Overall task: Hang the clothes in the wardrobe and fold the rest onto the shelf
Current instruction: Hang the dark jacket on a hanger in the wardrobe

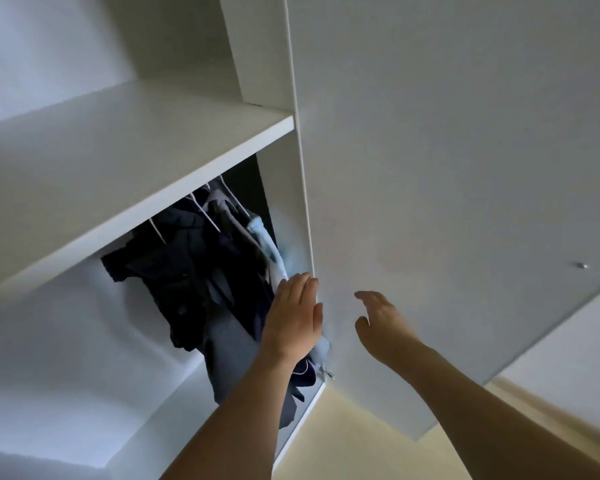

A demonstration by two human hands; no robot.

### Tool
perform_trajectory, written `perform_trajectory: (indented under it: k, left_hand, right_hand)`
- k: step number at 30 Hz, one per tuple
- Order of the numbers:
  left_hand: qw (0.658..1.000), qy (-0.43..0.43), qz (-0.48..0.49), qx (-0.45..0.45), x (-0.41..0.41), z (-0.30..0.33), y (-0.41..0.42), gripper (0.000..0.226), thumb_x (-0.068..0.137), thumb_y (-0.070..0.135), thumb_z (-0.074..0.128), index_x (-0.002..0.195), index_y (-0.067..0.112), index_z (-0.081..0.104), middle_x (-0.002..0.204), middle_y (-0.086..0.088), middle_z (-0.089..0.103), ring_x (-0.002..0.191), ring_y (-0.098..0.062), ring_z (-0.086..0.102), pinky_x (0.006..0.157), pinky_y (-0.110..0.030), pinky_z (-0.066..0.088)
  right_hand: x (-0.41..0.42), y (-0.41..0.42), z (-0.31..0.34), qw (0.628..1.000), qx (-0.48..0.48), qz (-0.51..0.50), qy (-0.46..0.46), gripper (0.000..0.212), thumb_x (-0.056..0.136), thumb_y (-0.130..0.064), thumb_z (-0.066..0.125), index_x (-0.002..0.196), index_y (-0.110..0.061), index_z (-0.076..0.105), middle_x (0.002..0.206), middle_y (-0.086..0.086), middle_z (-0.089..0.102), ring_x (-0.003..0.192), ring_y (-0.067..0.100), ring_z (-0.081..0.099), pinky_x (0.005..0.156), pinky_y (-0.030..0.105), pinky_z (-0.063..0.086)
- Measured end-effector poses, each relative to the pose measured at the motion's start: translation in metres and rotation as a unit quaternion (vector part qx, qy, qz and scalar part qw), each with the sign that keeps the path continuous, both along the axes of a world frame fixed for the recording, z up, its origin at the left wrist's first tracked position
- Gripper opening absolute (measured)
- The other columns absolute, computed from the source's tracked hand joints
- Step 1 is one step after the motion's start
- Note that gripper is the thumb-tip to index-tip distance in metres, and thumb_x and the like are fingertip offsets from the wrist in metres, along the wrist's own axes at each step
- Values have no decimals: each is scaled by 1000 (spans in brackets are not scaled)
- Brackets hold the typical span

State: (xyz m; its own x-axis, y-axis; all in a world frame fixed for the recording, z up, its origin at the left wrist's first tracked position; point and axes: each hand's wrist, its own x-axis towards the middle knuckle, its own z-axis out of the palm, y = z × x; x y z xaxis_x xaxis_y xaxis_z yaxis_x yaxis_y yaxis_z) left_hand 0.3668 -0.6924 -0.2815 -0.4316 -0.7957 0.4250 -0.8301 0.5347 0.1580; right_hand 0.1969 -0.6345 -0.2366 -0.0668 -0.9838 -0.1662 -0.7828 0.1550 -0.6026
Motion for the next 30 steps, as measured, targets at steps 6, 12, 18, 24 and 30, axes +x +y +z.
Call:
perform_trajectory:
  k: [6, 12, 18, 24, 30]
  left_hand:
    - [993, -21, -112, 44, -78, -27, 74, 39, 89, 29, 37, 120, 10, 53, 126, -6, 57, 116, -21, 44, 101, -38, 46]
    - [970, -26, -231, 77, -180, -45, 154, 37, 92, 26, 36, 117, 7, 55, 124, -6, 55, 111, -25, 52, 102, -34, 39]
    - [938, -74, -323, 101, -307, -49, 266, 43, 91, 32, 32, 117, 7, 55, 119, -6, 57, 107, -27, 54, 97, -34, 45]
    - [892, -95, -423, 128, -436, -44, 398, 46, 90, 33, 34, 121, 7, 57, 124, -9, 57, 111, -30, 55, 97, -36, 46]
    - [852, -140, -481, 149, -523, -37, 485, 52, 88, 36, 33, 118, 4, 60, 121, -14, 61, 108, -34, 59, 95, -40, 49]
  right_hand:
    - [-71, 93, -36, 996, 41, -79, 7, 51, 93, -12, 40, 144, -15, 35, 150, 1, 35, 135, 20, 36, 109, 27, 28]
    - [-165, 213, -50, 983, 59, -170, 21, 48, 95, -16, 42, 143, -13, 36, 148, 1, 37, 133, 20, 38, 106, 26, 31]
    - [-265, 361, -56, 961, 61, -270, 20, 46, 95, -18, 42, 140, -13, 39, 145, 1, 39, 125, 22, 45, 100, 25, 34]
    - [-358, 518, -56, 921, 78, -380, 24, 48, 96, -20, 40, 143, -15, 36, 146, 3, 37, 132, 23, 39, 104, 28, 33]
    - [-420, 631, -64, 878, 92, -470, 6, 48, 94, -20, 41, 142, -14, 37, 146, 4, 37, 132, 22, 39, 106, 30, 35]
